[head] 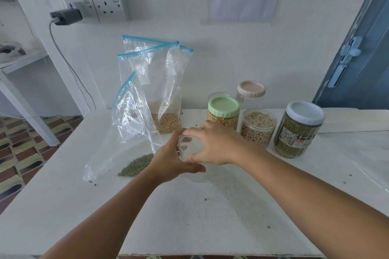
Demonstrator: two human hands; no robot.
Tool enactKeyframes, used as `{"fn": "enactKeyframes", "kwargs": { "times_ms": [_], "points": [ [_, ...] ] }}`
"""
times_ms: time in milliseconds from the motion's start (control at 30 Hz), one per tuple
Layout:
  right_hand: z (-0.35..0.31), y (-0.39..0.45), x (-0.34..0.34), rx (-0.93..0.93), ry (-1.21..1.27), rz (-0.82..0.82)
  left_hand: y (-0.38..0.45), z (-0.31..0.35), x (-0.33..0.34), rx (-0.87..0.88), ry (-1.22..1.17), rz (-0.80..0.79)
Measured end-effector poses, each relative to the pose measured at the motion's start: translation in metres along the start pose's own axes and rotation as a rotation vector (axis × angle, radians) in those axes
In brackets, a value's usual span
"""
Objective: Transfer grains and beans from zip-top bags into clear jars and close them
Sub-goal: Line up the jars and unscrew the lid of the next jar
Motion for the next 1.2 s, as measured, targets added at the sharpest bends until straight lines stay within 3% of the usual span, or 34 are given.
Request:
{"fn": "enactKeyframes", "kwargs": {
  "times_ms": [200,400,667,867,1000,1200],
  "points": [
    [-0.003,-0.002,-0.001,-0.022,0.136,-0.179,0.000,-0.002,0.002,-0.008,-0.003,-0.012],
    [-0.003,0.004,0.000,-0.042,0.121,-0.080,0.000,-0.001,0.003,-0.012,-0.012,-0.025],
    [-0.015,0.004,-0.016,-0.179,0.268,-0.111,0.000,-0.003,0.004,-0.016,-0.034,-0.027],
    [0.003,-0.011,-0.031,-0.215,0.420,0.083,0.000,-0.003,0.006,-0.009,-0.052,-0.046],
    [0.028,-0.040,-0.027,-0.213,0.707,0.223,0.000,-0.006,0.009,-0.023,-0.060,-0.053],
    [0.098,-0.070,-0.014,-0.017,1.018,0.539,0.001,-0.007,0.008,-0.040,-0.078,-0.045]
  ]
}}
Point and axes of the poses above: each hand's wrist, its own y-axis towards the middle knuckle, its own x-axis out of the palm, z = x × y, the point moved 10 cm from there along y, towards the middle knuckle, and after that the axes turned 15 degrees about y, right-handed, at the moved point
